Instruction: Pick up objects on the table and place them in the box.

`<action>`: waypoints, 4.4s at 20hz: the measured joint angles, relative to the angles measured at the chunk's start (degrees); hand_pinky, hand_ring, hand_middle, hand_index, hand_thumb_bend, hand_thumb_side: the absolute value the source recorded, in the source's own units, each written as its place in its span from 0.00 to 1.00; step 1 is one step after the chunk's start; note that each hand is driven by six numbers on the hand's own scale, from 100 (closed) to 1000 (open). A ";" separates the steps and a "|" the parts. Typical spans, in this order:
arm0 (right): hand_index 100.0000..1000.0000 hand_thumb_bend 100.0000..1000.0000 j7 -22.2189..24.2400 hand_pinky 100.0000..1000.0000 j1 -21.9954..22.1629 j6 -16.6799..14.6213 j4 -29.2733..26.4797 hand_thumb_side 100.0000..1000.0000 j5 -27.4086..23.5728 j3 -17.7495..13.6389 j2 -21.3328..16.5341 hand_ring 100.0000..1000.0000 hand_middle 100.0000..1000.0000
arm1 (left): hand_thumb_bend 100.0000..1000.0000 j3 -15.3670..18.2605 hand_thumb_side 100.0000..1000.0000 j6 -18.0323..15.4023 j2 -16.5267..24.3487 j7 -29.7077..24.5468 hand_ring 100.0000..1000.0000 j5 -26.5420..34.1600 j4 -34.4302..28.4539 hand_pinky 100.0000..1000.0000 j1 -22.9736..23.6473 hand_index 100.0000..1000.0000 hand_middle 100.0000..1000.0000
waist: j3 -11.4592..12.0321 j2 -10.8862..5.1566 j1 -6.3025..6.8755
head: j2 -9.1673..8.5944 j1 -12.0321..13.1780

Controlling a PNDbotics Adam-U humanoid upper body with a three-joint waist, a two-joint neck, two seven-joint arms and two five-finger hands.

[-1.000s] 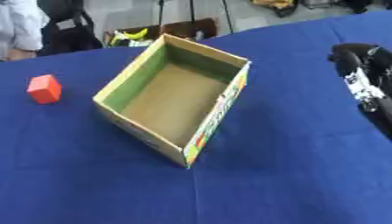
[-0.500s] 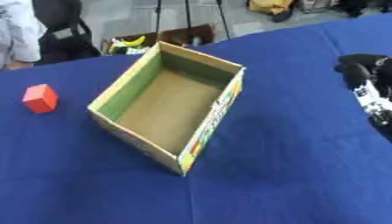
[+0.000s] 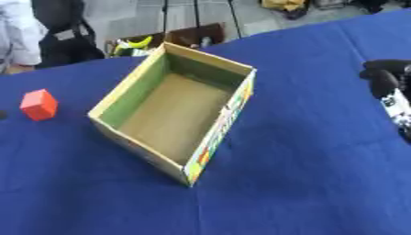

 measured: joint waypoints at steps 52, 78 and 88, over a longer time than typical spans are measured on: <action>0.76 0.20 2.39 0.87 -3.03 -1.20 -0.31 0.77 -1.30 1.01 -3.32 0.87 0.65 | 0.19 1.05 0.52 1.80 -0.85 0.76 0.58 -10.48 10.32 0.36 -3.87 0.90 0.72 | -4.42 4.79 2.95 | -4.53 3.70; 0.76 0.16 2.53 0.87 -1.40 -0.84 -0.35 0.77 -1.55 0.66 -2.43 0.87 0.64 | 0.00 1.12 0.53 5.25 -0.90 25.24 0.34 -11.20 9.13 0.05 -2.77 0.62 0.41 | -3.17 2.34 2.37 | -3.85 3.52; 0.76 0.14 3.00 0.87 0.07 -0.09 -1.10 0.76 -1.83 1.01 0.25 0.87 0.64 | 0.00 -2.13 0.52 4.18 -0.74 22.34 0.30 -4.11 -2.11 0.06 -3.50 0.61 0.39 | -1.75 -2.35 1.36 | -1.90 2.28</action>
